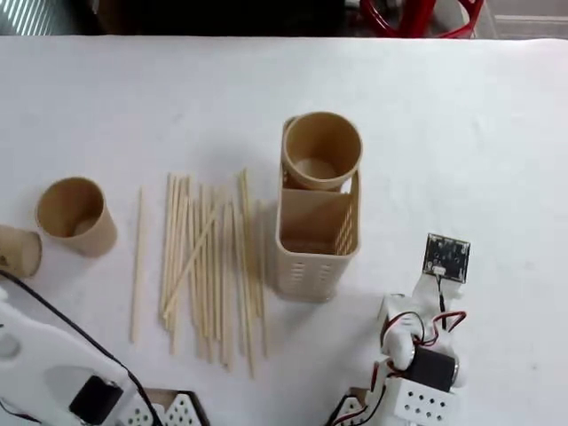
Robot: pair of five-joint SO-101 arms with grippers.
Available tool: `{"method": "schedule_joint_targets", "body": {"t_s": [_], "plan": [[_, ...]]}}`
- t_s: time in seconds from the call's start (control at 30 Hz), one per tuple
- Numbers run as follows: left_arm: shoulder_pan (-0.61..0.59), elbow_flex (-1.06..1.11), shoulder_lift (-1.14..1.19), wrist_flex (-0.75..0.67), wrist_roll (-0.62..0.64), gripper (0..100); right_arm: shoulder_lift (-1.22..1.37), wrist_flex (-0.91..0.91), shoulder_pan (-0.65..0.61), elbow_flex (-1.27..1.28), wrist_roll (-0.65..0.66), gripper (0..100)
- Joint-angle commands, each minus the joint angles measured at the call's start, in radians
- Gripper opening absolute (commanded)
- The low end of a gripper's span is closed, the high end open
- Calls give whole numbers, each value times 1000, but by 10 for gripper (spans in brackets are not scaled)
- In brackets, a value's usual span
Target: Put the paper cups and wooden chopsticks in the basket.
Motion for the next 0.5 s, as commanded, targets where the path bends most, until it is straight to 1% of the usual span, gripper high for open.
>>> {"method": "schedule_joint_targets", "body": {"t_s": [0.0,0.13,0.23,0.33,0.47], "plan": [[-65,160,-15,6,-103,255,-7,5,5,9,0,19],[-137,374,-111,3,-181,255,-7,5,7,9,0,19],[-150,488,-203,2,-249,255,-7,5,7,9,0,19],[-143,559,-298,2,-261,255,-7,5,7,9,0,19],[-145,580,-441,2,-255,255,-7,5,7,9,0,19]]}}
